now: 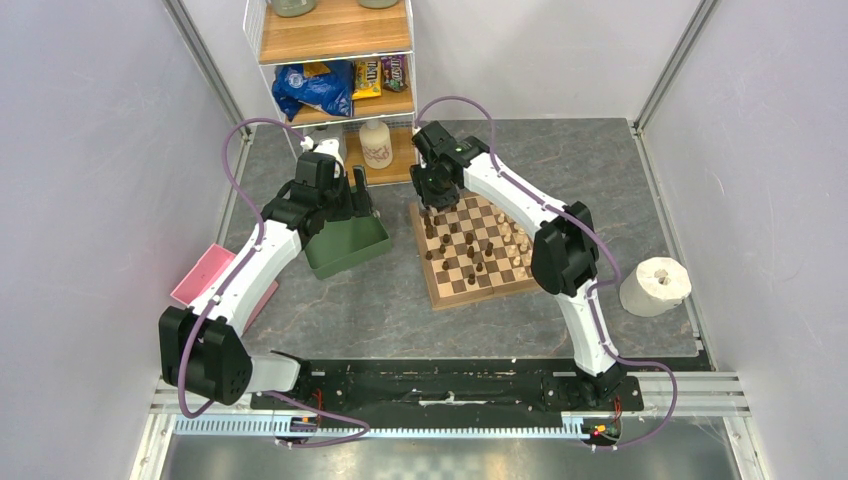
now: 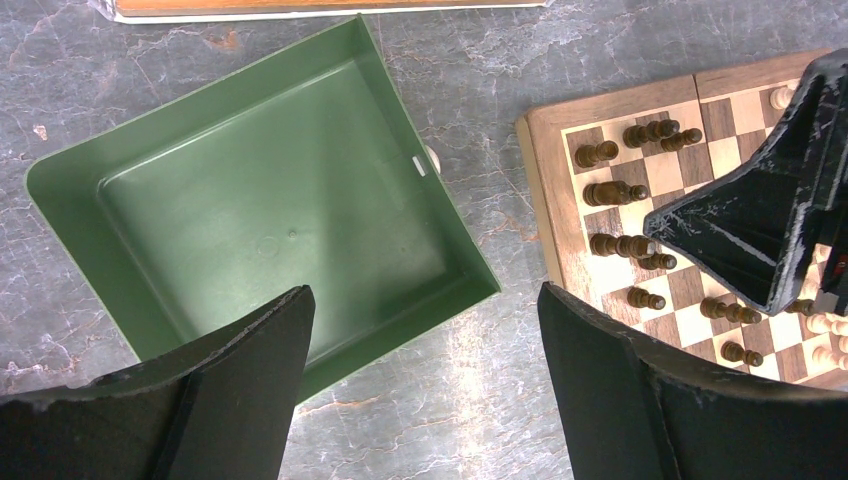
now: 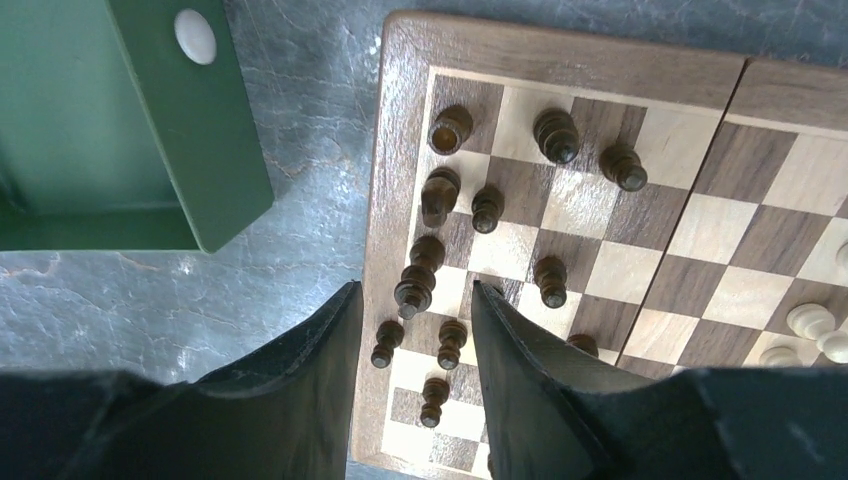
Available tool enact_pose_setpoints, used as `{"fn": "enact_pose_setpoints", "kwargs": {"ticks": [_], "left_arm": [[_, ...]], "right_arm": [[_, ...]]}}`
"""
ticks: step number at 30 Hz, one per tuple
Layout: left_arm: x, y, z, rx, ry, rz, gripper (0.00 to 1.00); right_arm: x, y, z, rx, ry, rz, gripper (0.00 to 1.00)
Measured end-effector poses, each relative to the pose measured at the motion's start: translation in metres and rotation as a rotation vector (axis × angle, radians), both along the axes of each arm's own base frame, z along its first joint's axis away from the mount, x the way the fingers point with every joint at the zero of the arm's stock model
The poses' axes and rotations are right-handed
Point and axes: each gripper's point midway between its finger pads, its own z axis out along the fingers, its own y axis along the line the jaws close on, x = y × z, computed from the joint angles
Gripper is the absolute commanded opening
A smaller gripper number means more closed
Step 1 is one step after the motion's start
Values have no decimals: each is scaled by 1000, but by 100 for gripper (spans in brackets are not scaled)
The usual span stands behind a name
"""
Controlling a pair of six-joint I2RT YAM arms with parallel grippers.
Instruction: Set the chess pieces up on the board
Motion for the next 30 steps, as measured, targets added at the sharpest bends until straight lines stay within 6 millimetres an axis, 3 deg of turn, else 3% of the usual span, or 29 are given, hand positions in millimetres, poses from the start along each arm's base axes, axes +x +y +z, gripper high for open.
{"fn": "enact_pose_setpoints", "kwargs": {"ticks": [18,30], "left_arm": [[0,0,0,0,0,0,89],[0,1,0,0,0,4,89]], "right_arm": [[-16,4,-22,-25,65,25,44],[-20,0,-35,-58,98,21,18]]}}
